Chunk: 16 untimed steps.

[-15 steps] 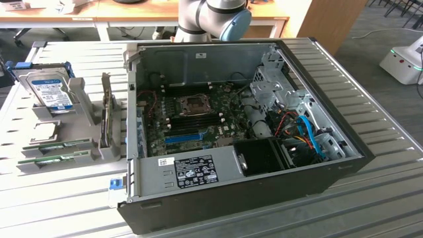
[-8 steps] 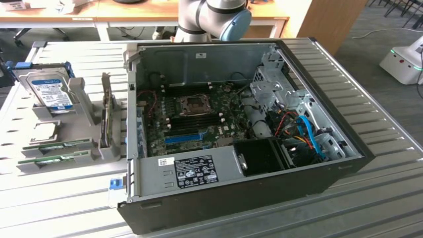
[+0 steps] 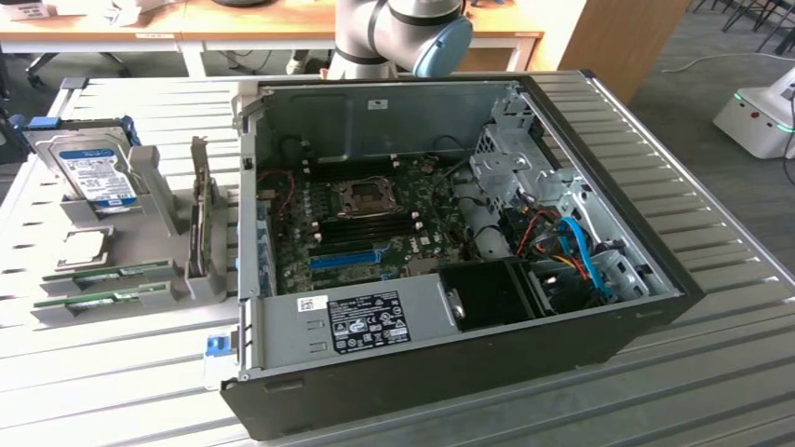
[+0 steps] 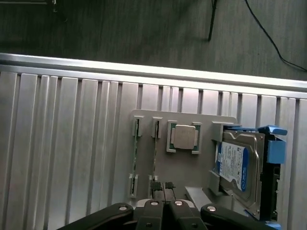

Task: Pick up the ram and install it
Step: 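Pick up the ram and move it above insertion slot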

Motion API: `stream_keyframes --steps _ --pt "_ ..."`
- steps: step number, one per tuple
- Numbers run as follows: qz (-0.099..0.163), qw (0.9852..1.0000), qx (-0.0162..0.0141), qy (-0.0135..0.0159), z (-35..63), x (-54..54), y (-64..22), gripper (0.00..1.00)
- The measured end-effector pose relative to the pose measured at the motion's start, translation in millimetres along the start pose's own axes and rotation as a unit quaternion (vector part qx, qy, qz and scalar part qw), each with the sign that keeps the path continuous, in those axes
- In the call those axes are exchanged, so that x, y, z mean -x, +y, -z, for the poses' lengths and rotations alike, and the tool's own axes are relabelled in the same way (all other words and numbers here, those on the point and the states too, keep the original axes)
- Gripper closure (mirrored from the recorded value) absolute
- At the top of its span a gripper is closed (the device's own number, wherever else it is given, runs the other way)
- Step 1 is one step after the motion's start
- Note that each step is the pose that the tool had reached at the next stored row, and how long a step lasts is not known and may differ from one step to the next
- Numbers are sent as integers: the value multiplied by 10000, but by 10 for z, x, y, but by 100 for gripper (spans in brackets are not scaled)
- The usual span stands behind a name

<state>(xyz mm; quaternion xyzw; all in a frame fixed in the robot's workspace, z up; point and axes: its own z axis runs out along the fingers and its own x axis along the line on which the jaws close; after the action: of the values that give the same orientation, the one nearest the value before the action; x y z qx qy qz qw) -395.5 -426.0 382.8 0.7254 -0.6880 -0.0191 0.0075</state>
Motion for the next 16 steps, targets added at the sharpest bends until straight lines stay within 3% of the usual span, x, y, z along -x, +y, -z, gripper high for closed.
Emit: stream_keyframes --steps 7,16 --pt "-410 9992 -7 -15 -7 1 4 89" --pt "-440 9990 -10 -18 -17 3 4 89"
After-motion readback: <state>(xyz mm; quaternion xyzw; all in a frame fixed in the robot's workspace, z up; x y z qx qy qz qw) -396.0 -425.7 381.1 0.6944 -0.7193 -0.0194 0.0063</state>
